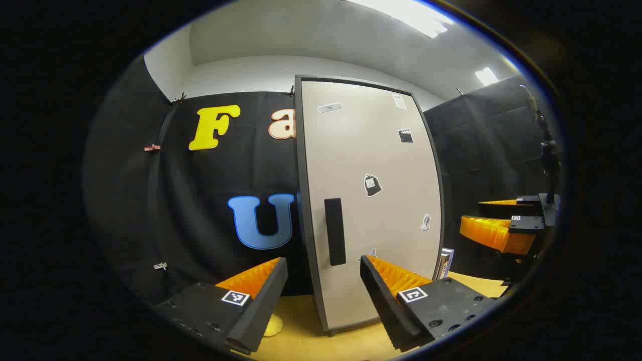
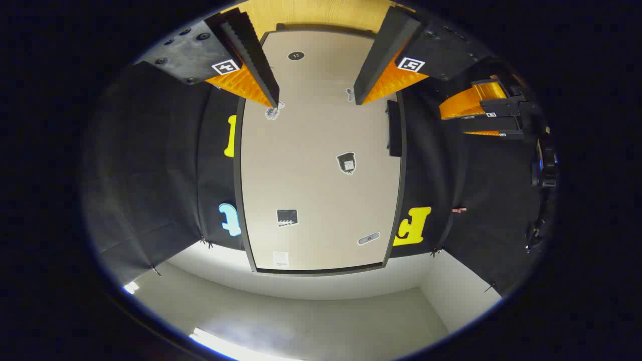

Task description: Open the cabinet door with the right hand, grasp the bottle in the cabinet with the left hand and place it on the coaster, then close the cabinet door with the right hand.

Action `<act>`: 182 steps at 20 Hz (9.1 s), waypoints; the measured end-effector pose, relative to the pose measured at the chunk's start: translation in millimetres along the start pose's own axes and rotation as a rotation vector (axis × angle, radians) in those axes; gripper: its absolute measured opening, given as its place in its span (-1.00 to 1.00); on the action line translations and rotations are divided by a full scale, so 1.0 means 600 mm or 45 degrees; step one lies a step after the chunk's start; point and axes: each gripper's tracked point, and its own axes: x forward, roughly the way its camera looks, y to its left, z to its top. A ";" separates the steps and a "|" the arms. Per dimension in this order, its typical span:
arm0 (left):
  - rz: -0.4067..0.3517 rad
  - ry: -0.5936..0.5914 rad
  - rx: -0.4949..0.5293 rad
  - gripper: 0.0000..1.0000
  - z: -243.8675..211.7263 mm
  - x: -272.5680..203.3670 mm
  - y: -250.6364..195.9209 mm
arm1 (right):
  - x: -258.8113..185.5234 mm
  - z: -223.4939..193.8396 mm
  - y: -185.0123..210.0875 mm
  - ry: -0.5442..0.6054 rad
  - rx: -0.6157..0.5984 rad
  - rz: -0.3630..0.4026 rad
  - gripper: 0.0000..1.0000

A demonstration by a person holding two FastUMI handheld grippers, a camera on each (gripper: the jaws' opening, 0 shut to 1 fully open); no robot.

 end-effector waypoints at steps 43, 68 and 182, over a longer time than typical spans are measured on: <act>0.261 0.063 -0.015 0.84 -0.052 -0.064 0.225 | 0.179 -0.001 0.223 -0.077 -0.007 0.108 0.94; 0.214 0.124 -0.103 0.83 -0.127 -0.050 0.302 | 0.311 -0.092 0.266 0.046 -0.007 -0.162 0.33; -0.315 0.098 -0.132 0.83 -0.125 0.346 -0.160 | 0.055 -0.059 0.028 0.094 -0.183 -0.080 -0.81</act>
